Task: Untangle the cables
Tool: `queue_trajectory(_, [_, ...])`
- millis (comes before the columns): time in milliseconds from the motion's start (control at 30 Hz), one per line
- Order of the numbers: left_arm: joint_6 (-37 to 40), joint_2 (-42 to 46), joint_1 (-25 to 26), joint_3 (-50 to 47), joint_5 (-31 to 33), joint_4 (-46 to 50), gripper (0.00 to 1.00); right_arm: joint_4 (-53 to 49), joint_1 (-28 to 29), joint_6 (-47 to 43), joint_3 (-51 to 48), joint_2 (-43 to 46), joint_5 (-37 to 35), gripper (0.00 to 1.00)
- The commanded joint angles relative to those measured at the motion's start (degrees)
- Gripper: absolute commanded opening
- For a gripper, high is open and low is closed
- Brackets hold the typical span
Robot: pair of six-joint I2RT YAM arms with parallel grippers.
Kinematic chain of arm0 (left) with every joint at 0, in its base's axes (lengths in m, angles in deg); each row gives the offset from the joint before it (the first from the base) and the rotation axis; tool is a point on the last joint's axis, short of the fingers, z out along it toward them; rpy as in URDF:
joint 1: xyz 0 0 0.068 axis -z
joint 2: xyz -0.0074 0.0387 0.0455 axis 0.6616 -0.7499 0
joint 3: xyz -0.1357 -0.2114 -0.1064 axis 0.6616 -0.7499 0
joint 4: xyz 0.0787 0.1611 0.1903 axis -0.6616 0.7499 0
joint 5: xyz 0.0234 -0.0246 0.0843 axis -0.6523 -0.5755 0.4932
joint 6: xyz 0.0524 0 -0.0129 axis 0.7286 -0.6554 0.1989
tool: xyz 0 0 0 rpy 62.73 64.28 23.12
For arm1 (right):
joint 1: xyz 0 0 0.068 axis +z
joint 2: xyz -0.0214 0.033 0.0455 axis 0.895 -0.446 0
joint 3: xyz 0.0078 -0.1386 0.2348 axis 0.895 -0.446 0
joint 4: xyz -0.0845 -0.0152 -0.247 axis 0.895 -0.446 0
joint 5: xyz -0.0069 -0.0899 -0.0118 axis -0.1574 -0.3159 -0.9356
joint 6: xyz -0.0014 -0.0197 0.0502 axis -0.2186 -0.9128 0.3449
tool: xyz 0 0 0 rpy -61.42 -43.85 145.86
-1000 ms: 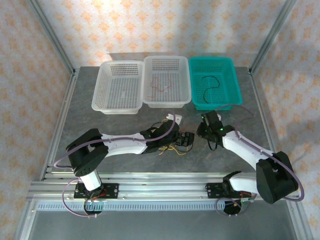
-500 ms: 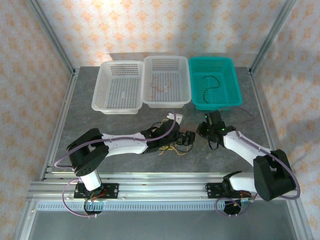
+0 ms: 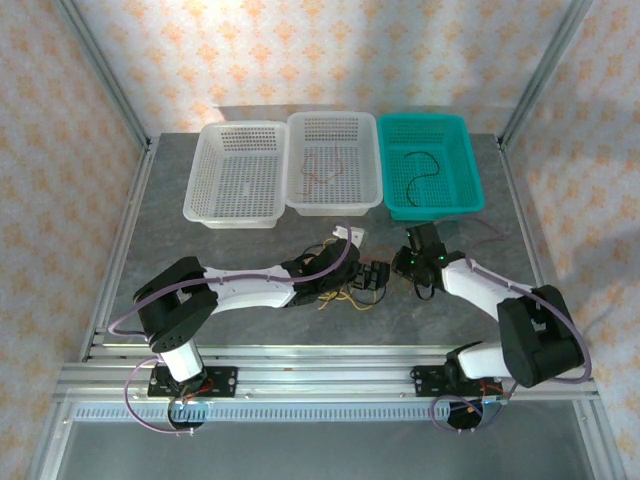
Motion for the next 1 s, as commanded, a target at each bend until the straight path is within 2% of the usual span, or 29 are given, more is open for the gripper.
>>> queue_trajectory(0, [-0.26, -1.08, 0.02, 1.35, 1.51, -0.23, 0.99, 1.42, -0.16, 0.30, -1.02, -0.77, 0.09, 0.29])
queue_trajectory(533, [-0.03, -1.29, -0.04, 1.94, 2.43, 0.74, 0.99, 0.29, -0.09, -0.05, -0.36, -0.63, -0.49, 0.09])
queue_trajectory(800, [0.09, -0.19, -0.44, 1.71, 6.01, 2.67, 0.99, -2.71, -0.11, -0.11, 1.89, 4.00, -2.92, 0.02])
queue_trajectory(967, [-0.91, 0.37, -1.57, 1.30, 8.15, 3.12, 0.99, -4.06, 0.42, -1.39, 3.57, 11.25, -4.93, 0.00])
